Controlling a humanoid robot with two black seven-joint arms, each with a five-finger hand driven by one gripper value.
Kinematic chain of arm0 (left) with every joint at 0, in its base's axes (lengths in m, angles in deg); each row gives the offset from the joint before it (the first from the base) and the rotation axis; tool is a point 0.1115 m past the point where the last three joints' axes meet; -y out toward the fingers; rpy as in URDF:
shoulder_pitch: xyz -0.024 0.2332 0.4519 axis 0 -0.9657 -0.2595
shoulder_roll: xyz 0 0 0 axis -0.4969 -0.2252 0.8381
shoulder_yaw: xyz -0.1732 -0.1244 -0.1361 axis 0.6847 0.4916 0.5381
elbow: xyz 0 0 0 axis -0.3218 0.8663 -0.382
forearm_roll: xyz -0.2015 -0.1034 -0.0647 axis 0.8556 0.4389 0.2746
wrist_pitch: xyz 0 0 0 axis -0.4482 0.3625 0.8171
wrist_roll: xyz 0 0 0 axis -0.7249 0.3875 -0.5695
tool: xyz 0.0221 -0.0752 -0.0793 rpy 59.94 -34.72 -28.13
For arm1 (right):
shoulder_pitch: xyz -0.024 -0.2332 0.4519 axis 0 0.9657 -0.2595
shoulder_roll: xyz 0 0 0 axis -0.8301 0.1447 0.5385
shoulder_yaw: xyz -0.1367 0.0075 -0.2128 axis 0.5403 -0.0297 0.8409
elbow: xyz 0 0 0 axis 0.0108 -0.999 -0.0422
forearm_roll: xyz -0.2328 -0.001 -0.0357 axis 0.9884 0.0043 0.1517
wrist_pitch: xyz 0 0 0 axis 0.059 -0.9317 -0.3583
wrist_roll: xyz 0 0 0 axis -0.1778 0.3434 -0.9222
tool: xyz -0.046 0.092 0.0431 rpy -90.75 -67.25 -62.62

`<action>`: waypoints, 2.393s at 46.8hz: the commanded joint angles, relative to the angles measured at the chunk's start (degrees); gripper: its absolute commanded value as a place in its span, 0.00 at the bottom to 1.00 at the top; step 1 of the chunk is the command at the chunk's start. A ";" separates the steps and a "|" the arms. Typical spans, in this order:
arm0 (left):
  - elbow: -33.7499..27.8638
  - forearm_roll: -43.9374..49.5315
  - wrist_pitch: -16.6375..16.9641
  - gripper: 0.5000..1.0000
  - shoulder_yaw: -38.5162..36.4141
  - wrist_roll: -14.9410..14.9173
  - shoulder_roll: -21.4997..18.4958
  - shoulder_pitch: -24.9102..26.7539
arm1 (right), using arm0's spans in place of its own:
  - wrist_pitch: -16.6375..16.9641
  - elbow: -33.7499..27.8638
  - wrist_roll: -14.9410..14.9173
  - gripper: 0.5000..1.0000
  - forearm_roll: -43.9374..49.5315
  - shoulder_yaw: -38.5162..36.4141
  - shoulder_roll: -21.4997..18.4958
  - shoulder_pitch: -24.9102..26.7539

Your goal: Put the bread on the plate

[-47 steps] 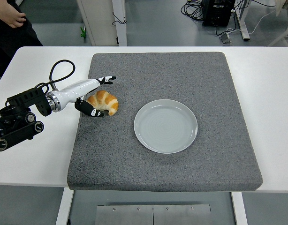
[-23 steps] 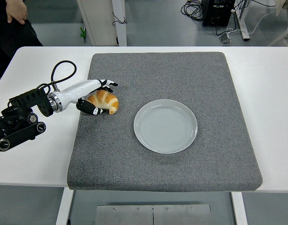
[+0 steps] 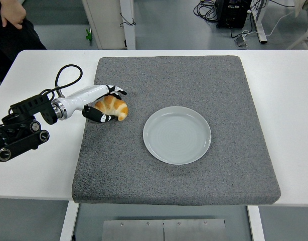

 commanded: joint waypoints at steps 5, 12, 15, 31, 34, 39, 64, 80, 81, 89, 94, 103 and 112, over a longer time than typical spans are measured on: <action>-0.01 0.48 -0.62 0.34 0.75 0.01 -0.09 2.35 | -0.01 0.00 0.00 1.00 -0.04 -0.01 0.00 0.00; -0.01 0.92 -1.15 0.25 1.53 0.01 -0.35 4.11 | -0.01 0.00 0.00 1.00 -0.04 -0.01 0.00 0.00; -0.01 0.92 -1.59 0.25 2.76 -0.08 -0.35 4.46 | -0.01 0.00 0.00 1.00 -0.04 -0.01 0.00 0.00; -0.01 0.83 -5.63 0.25 9.53 -0.34 -0.53 7.45 | -0.01 0.00 0.00 1.00 -0.04 -0.01 0.00 0.00; -0.01 0.84 -6.33 0.25 10.24 -0.43 -0.62 8.24 | 0.07 0.00 0.00 1.00 -0.04 -0.01 0.00 -0.09; -0.01 0.57 -7.65 0.25 11.64 -0.34 -0.79 9.91 | -0.01 0.00 0.00 1.00 -0.04 -0.01 0.00 0.00; -0.09 0.04 -11.26 0.27 13.67 -0.60 0.79 16.15 | -0.01 0.00 0.00 1.00 -0.04 -0.01 0.00 0.00; -0.18 -3.03 -11.26 0.27 13.67 -1.74 7.02 17.65 | -0.01 0.00 0.00 1.00 -0.04 0.07 0.00 0.00; -0.18 -3.03 -11.26 0.28 13.58 -1.92 7.38 17.65 | 0.07 0.00 0.00 1.00 -0.04 -0.01 0.00 0.00; -0.27 -4.52 -11.34 0.28 13.58 -2.10 10.63 17.82 | -0.01 0.00 0.00 1.00 -0.04 -0.01 0.00 0.00; -0.53 -4.70 -11.26 0.28 13.32 -2.27 12.74 17.65 | -0.01 0.00 0.00 1.00 -0.04 -0.01 0.00 0.00; -0.89 -7.86 -11.26 0.28 12.88 -2.62 15.73 16.77 | -0.01 0.00 0.00 1.00 -0.04 -0.01 0.00 0.00; -0.97 -8.83 -11.26 0.28 12.00 -2.54 16.96 15.98 | -0.01 0.00 0.00 1.00 -0.04 -0.01 0.00 0.00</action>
